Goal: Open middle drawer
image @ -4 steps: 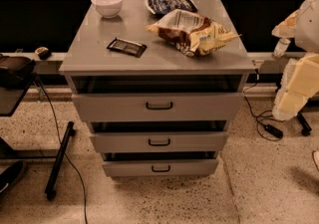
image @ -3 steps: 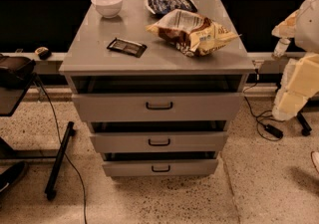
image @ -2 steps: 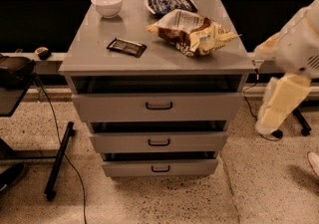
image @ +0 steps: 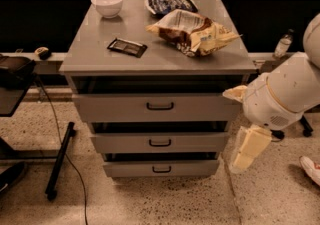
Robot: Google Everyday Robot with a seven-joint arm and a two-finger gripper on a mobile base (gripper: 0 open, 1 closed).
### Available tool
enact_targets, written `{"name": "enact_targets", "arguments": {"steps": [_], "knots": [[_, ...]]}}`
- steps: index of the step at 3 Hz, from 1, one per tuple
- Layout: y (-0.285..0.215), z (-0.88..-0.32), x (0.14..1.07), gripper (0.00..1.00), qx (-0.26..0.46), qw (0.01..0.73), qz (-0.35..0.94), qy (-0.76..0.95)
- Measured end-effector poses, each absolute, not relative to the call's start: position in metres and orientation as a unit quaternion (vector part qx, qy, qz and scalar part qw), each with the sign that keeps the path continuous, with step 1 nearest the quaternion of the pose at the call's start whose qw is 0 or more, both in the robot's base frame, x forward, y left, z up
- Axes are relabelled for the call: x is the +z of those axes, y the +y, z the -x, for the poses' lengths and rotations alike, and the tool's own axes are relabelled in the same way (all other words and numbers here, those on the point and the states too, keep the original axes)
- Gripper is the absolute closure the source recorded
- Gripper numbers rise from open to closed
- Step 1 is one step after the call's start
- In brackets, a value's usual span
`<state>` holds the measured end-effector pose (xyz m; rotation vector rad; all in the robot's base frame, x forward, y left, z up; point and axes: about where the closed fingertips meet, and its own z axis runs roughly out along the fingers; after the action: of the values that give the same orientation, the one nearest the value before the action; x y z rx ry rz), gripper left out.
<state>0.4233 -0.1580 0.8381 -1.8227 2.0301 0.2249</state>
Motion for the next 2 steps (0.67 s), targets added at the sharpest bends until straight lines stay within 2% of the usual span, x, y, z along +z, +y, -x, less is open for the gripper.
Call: {"name": "enact_targets", "arguments": {"steps": [1,2], "knots": [[-0.155,-0.425,0.834,0.0,0.064,0.186,0.665,0.72],[-0.149,-0.421,0.797,0.0,0.091,0.178,0.66,0.724]]}}
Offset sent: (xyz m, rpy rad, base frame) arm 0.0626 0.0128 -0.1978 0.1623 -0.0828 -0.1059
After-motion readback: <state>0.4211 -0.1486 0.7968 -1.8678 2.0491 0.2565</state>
